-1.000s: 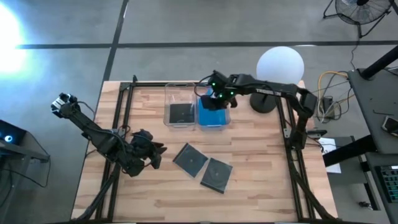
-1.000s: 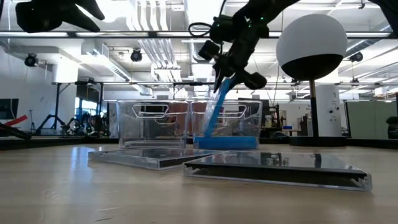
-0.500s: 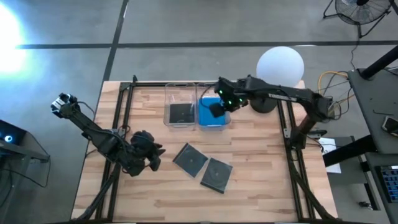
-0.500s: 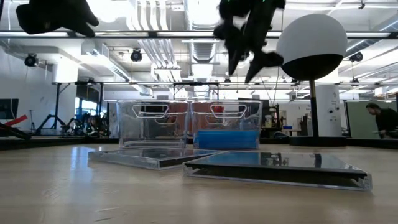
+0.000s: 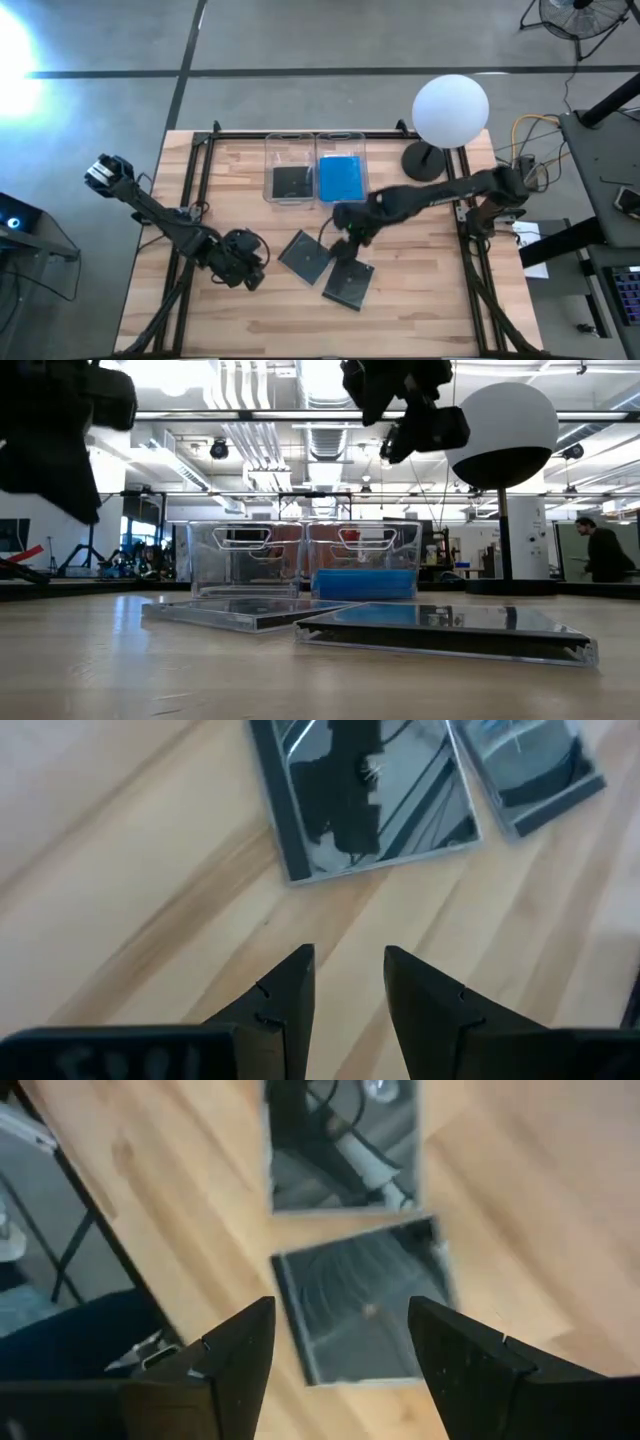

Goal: Pick & place jewel cases by type
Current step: Move the right black CD case slightly right on the table

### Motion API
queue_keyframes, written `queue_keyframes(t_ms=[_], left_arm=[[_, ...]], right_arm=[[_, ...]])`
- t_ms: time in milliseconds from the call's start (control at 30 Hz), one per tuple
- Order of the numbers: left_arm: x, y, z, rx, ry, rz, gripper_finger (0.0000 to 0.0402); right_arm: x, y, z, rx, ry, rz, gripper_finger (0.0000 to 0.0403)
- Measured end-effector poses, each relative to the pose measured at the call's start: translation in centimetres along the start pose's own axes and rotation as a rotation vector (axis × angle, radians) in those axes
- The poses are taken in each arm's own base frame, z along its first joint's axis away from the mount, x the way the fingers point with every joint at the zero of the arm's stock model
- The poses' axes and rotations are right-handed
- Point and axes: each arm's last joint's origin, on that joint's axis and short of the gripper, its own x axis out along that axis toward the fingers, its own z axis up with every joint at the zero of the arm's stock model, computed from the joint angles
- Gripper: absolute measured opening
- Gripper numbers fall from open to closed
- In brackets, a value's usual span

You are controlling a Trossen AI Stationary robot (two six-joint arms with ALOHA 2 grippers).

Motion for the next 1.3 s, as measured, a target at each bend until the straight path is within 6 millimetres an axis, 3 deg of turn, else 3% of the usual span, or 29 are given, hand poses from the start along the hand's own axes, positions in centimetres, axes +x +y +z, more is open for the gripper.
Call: queue_keyframes(t_ms=[200,400,600,800,1100,1300], left_arm=[[1.2,0.3,-0.4,-0.089,-0.052,0.023,0.0103],[1.1,0.3,0.4,-0.125,-0.211,0.054,0.0103],[1.7,0.9,1.4,-0.082,-0.25,0.103,0.0103],[2.1,1.4,2.3,-0.018,-0.228,0.131,0.0103],[2.5,1.9,2.1,-0.019,-0.19,0.141,0.0103],[2.6,2.1,1.9,-0.018,-0.184,0.144,0.0103]], right_arm=[[4.5,0.9,-1.4,0.155,-0.016,-0.048,0.0224],[6.7,3.0,-3.4,0.344,-0.079,0.013,0.0224],[9.9,5.0,-2.7,0.466,-0.191,0.196,0.0224],[14.1,5.0,-2.6,0.483,-0.172,0.153,0.0224],[15.3,3.8,-4.2,0.431,-0.099,-0.022,0.0224],[13.4,2.6,-6.6,0.398,-0.003,-0.251,0.0224]])
